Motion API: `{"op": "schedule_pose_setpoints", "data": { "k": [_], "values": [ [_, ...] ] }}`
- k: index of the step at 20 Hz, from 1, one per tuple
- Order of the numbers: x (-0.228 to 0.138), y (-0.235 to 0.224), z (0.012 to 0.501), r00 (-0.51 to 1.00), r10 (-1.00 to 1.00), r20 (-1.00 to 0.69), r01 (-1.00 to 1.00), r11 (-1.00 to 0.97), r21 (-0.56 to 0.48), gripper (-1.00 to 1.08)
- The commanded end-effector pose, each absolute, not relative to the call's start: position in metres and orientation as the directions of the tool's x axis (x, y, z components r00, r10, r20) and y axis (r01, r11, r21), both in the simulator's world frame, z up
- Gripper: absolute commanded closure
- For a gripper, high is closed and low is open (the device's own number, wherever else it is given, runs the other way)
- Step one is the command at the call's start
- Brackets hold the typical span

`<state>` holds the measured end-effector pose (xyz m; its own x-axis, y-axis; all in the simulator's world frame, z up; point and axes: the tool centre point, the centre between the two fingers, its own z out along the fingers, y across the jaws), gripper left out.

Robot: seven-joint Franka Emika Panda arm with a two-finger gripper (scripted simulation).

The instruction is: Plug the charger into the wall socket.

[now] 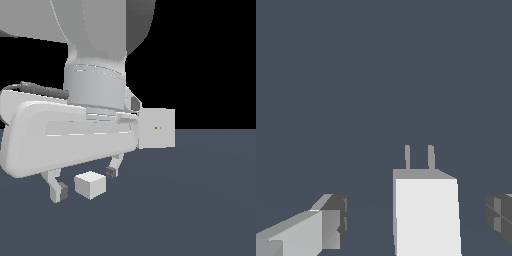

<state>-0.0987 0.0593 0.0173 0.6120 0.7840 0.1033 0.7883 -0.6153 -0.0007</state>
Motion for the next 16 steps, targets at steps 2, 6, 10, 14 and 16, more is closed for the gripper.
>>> {"op": "schedule_pose_setpoints", "data": {
  "k": [2, 6, 10, 14, 16],
  "values": [
    [-0.0983, 0.0591, 0.0120, 0.612, 0.784, 0.104, 0.788, -0.615, 0.000, -0.92],
    [-0.0982, 0.0591, 0.0117, 0.612, 0.784, 0.104, 0.788, -0.615, 0.000, 1.08],
    [-0.0982, 0.0591, 0.0117, 0.612, 0.784, 0.104, 0.788, -0.615, 0.000, 1.08],
    [-0.0982, 0.0590, 0.0118, 0.612, 0.784, 0.104, 0.788, -0.615, 0.000, 1.08],
    [-0.0972, 0.0578, 0.0129, 0.617, 0.780, 0.104, 0.785, -0.620, 0.001, 1.08]
  ]
}}
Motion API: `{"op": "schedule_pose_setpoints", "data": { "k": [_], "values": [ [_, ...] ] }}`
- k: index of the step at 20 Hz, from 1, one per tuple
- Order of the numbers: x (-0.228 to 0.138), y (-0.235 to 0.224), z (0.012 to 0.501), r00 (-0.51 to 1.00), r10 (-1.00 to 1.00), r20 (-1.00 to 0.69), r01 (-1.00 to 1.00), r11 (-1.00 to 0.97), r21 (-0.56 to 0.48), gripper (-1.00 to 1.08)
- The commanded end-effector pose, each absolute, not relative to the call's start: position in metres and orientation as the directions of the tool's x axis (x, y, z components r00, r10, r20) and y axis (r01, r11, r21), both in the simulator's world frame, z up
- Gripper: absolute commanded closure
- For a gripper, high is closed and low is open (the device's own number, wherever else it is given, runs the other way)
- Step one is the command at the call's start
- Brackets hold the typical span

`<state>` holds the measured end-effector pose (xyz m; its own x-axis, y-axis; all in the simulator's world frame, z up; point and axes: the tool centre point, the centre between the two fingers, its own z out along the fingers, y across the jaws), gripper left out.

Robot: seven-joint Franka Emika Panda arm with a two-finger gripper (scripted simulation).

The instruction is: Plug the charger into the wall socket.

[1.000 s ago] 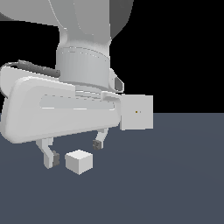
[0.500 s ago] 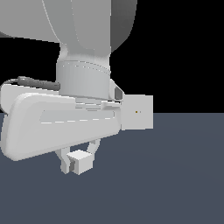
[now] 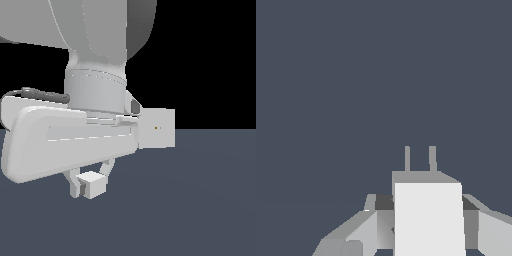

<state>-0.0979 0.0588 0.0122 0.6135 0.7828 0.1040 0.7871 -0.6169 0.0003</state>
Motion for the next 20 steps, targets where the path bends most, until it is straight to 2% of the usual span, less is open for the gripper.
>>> {"op": "schedule_pose_setpoints", "data": {
  "k": [1, 8, 15, 20],
  "values": [
    [-0.096, 0.056, 0.014, 0.623, 0.775, 0.104, 0.780, -0.626, 0.001, 1.08],
    [-0.075, 0.026, 0.034, 0.729, 0.676, 0.106, 0.680, -0.733, -0.001, 1.08],
    [-0.051, -0.036, 0.071, 0.881, 0.461, 0.107, 0.464, -0.886, -0.002, 1.08],
    [-0.045, -0.072, 0.090, 0.938, 0.331, 0.107, 0.333, -0.943, -0.002, 1.08]
  ]
}}
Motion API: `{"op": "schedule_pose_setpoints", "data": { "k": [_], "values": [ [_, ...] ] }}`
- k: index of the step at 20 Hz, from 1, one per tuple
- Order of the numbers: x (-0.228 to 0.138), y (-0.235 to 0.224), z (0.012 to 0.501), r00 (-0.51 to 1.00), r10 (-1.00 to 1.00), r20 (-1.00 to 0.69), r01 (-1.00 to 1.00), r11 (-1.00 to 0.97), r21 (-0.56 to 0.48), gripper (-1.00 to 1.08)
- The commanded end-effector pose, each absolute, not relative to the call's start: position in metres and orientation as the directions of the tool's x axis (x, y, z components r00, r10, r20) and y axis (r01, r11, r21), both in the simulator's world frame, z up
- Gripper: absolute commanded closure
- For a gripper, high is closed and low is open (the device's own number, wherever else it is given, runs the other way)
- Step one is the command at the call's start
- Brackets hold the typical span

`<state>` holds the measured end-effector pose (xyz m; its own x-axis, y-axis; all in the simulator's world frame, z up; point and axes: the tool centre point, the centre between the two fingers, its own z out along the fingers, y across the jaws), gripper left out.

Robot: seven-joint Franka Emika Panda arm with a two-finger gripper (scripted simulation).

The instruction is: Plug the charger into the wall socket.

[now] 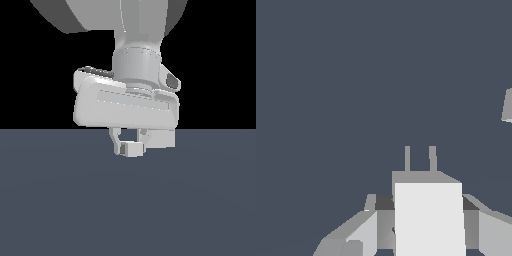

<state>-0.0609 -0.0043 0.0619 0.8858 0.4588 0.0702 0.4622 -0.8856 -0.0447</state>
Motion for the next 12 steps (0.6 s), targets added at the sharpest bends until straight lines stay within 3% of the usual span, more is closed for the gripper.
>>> {"op": "schedule_pose_setpoints", "data": {
  "k": [1, 12],
  "values": [
    [-0.045, -0.077, 0.092, 0.944, 0.312, 0.106, 0.314, -0.949, -0.002, 1.08],
    [-0.045, -0.094, 0.100, 0.962, 0.253, 0.105, 0.254, -0.967, 0.000, 1.08]
  ]
}}
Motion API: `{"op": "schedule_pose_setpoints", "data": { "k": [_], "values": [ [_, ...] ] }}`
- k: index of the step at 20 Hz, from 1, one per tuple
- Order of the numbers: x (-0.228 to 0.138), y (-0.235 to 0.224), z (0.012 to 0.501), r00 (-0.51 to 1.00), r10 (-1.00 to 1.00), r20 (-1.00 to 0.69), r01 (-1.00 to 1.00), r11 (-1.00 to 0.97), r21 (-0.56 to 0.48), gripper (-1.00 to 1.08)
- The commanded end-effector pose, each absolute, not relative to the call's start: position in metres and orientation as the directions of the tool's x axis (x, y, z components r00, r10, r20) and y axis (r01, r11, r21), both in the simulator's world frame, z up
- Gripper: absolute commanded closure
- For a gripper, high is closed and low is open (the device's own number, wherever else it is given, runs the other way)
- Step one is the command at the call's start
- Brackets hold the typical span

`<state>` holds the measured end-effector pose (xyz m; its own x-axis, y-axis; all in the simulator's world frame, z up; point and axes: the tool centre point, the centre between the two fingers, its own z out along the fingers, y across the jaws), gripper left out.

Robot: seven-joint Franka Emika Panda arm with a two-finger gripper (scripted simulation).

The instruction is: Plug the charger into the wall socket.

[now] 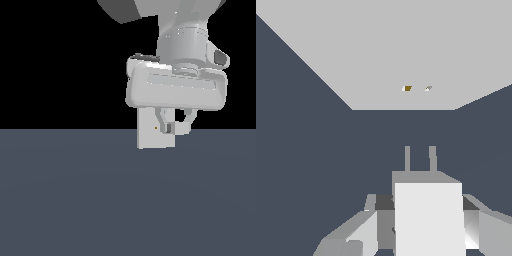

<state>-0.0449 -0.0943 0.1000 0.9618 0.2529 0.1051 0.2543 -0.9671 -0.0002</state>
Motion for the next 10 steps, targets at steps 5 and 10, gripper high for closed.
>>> {"op": "schedule_pose_setpoints", "data": {
  "k": [5, 10],
  "values": [
    [-0.040, -0.093, 0.100, 0.962, 0.253, 0.105, 0.254, -0.967, 0.000, 1.08],
    [-0.025, -0.088, 0.100, 0.962, 0.253, 0.105, 0.254, -0.967, 0.000, 1.08]
  ]
}}
